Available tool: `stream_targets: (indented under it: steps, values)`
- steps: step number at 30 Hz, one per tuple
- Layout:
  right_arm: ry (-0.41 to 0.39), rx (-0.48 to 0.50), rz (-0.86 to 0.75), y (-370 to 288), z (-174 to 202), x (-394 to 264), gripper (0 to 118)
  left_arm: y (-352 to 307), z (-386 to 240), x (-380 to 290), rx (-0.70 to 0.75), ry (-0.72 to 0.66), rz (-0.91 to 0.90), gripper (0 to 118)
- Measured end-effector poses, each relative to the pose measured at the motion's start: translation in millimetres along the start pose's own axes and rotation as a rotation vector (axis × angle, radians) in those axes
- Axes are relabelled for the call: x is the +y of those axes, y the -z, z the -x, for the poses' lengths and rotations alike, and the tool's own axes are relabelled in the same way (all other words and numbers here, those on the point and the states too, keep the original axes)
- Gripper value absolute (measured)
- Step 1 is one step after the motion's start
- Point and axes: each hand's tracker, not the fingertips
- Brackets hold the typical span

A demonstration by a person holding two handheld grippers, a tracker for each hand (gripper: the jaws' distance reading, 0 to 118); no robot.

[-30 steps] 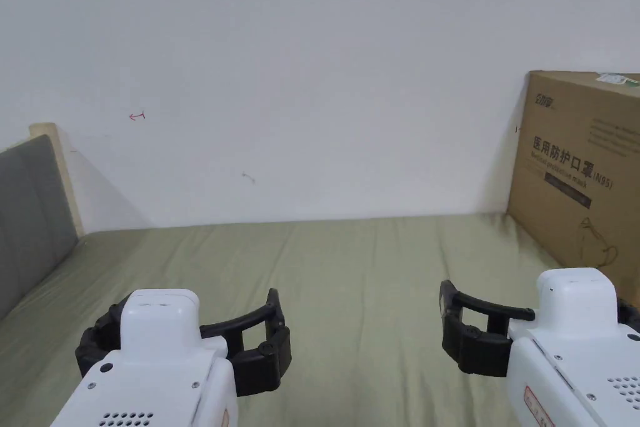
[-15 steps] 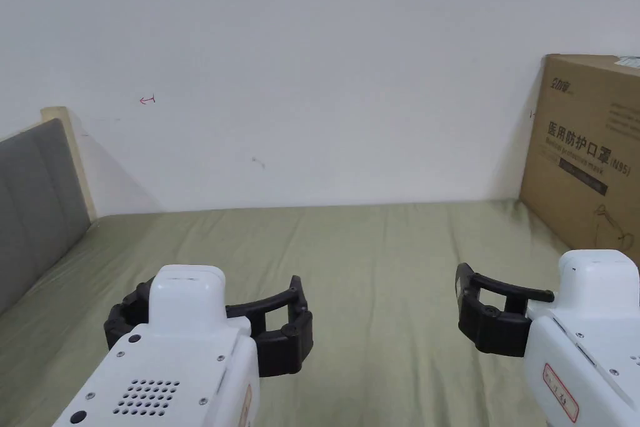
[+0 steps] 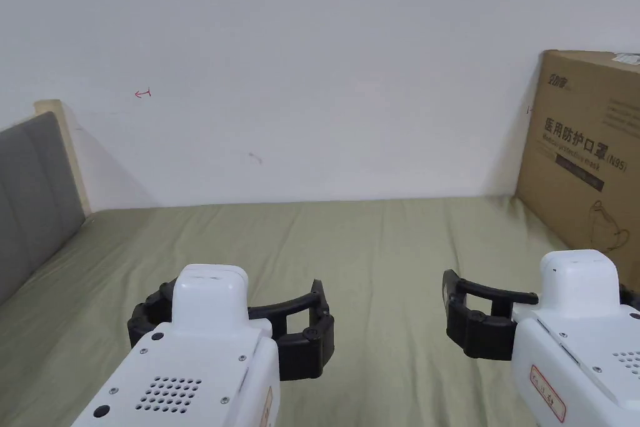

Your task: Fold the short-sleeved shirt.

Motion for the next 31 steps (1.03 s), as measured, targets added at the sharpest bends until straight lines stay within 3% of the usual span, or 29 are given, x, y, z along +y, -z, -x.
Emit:
stream_targets:
  steps: [31]
  values:
    - [0.020,0.013,0.073,18,1,-21,118,25,18,-18,-0.055,-0.272,0.116,118]
